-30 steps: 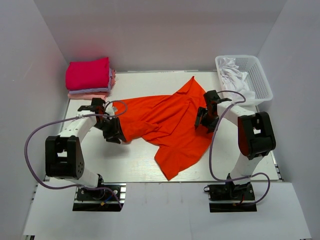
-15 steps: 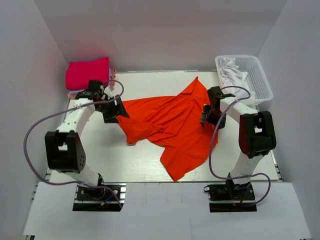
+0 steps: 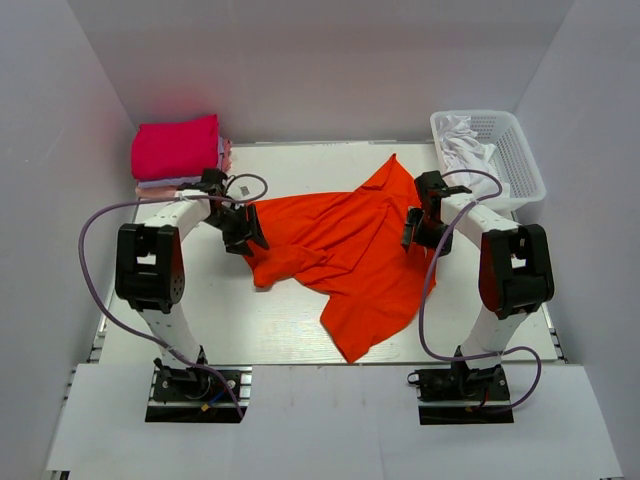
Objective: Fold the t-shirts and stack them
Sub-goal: Flatten out the tshirt
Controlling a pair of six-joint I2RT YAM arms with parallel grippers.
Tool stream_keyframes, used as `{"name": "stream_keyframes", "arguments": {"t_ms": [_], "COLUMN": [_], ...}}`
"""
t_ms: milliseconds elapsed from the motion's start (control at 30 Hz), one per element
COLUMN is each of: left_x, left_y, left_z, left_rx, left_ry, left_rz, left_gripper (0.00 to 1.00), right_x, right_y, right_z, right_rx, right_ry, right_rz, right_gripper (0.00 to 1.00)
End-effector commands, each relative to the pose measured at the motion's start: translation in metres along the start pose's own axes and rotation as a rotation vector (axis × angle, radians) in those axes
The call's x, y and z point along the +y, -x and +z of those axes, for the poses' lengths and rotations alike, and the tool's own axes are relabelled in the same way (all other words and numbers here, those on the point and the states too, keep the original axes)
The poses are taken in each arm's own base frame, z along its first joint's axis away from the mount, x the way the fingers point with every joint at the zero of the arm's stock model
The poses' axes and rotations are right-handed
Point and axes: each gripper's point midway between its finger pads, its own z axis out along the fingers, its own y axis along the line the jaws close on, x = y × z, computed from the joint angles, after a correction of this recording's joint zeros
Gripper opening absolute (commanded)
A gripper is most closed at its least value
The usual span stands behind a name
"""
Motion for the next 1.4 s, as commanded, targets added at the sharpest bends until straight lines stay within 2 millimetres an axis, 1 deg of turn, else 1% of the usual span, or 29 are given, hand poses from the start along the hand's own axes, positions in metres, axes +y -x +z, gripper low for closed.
{"name": "stream_keyframes", "arguments": {"t_ms": [0, 100, 167, 200, 267, 333, 433, 500, 533, 600, 633, 733, 767, 800, 833, 867, 933, 1000, 1033, 1133, 1167, 1200, 1233, 1333, 1367], "left_x": [0.008, 0.023, 0.024, 0.022, 0.006, -0.006, -0.018, -0.019, -0.023, -0.024, -0.026, -0.038, -0.039, -0.044, -0.048, -0.046, -0.050, -0.058, -0.069, -0.086, -0.096, -0.107, -0.115, -0.110, -0.109], "left_y": [-0.015, -0.027, -0.028, -0.025, -0.023, -0.016, -0.019, -0.021, -0.025, -0.027, -0.021, -0.009, -0.007, -0.005, -0.004, -0.003, 0.003, 0.009, 0.012, 0.013, 0.006, -0.002, -0.010, -0.040, -0.054], "left_z": [-0.002, 0.004, 0.007, 0.010, 0.013, 0.014, 0.019, 0.021, 0.025, 0.027, 0.026, 0.022, 0.022, 0.020, 0.019, 0.020, 0.010, -0.005, -0.022, -0.049, -0.058, -0.073, -0.082, -0.088, -0.092], "left_rx": [0.022, 0.047, 0.045, 0.039, 0.037, 0.015, 0.020, 0.034, 0.059, 0.070, 0.053, 0.011, 0.002, 0.000, -0.010, -0.015, -0.042, -0.095, -0.133, -0.205, -0.208, -0.232, -0.222, -0.152, -0.139], "left_ry": [0.056, 0.127, 0.136, 0.117, 0.044, -0.019, -0.091, -0.103, -0.124, -0.133, -0.139, -0.157, -0.161, -0.178, -0.176, -0.165, -0.146, -0.151, -0.164, -0.182, -0.210, -0.249, -0.291, -0.291, -0.281], "left_rz": [0.025, 0.016, 0.015, 0.019, 0.017, 0.027, 0.037, 0.022, 0.022, 0.017, 0.029, 0.045, 0.038, 0.035, 0.035, 0.035, 0.044, 0.085, 0.122, 0.205, 0.226, 0.272, 0.285, 0.246, 0.244], "left_gripper": [0.62, 0.62, 0.62, 0.62, 0.62, 0.62, 0.61, 0.60, 0.60, 0.52, 0.45, 0.30, 0.20, 0.15, 0.05, 0.00, 0.00, 0.00, 0.00, 0.00, 0.00, 0.00, 0.00, 0.00, 0.00], "right_x": [-0.002, -0.002, -0.003, -0.001, -0.001, 0.000, 0.001, -0.001, 0.000, -0.001, 0.001, 0.004, 0.003, 0.004, 0.004, 0.004, 0.006, 0.005, 0.006, 0.005, 0.006, 0.005, 0.005, 0.004, 0.003], "right_y": [0.010, 0.010, 0.009, 0.010, 0.010, 0.009, 0.007, 0.007, 0.009, 0.008, 0.007, 0.003, -0.001, -0.002, -0.002, -0.003, -0.002, -0.003, -0.006, -0.010, -0.010, -0.012, -0.012, -0.015, -0.018], "right_z": [-0.016, -0.016, -0.015, -0.016, -0.016, -0.015, -0.015, -0.014, -0.017, -0.017, -0.018, -0.015, -0.013, -0.012, -0.013, -0.012, -0.013, -0.010, -0.008, -0.005, -0.004, -0.002, -0.002, 0.000, 0.001], "right_rx": [-0.034, -0.033, -0.030, -0.034, -0.037, -0.030, -0.028, -0.029, -0.040, -0.045, -0.048, -0.037, -0.027, -0.025, -0.026, -0.024, -0.036, -0.029, -0.015, -0.002, -0.002, -0.001, 0.001, 0.011, 0.019], "right_ry": [0.003, 0.005, 0.005, 0.007, 0.013, 0.017, 0.021, 0.015, 0.021, 0.023, 0.033, 0.053, 0.051, 0.056, 0.054, 0.055, 0.063, 0.066, 0.067, 0.061, 0.066, 0.061, 0.061, 0.054, 0.053], "right_rz": [-0.012, -0.022, -0.023, -0.022, -0.022, -0.021, -0.023, -0.018, -0.017, -0.012, -0.010, -0.009, -0.002, 0.002, 0.008, 0.011, 0.007, 0.010, 0.014, 0.025, 0.031, 0.033, 0.034, 0.030, 0.031], "right_gripper": [0.78, 0.78, 0.78, 0.79, 0.79, 0.79, 0.79, 0.79, 0.79, 0.79, 0.79, 0.79, 0.79, 0.79, 0.79, 0.79, 0.79, 0.79, 0.77, 0.76, 0.76, 0.76, 0.76, 0.76, 0.76]}}
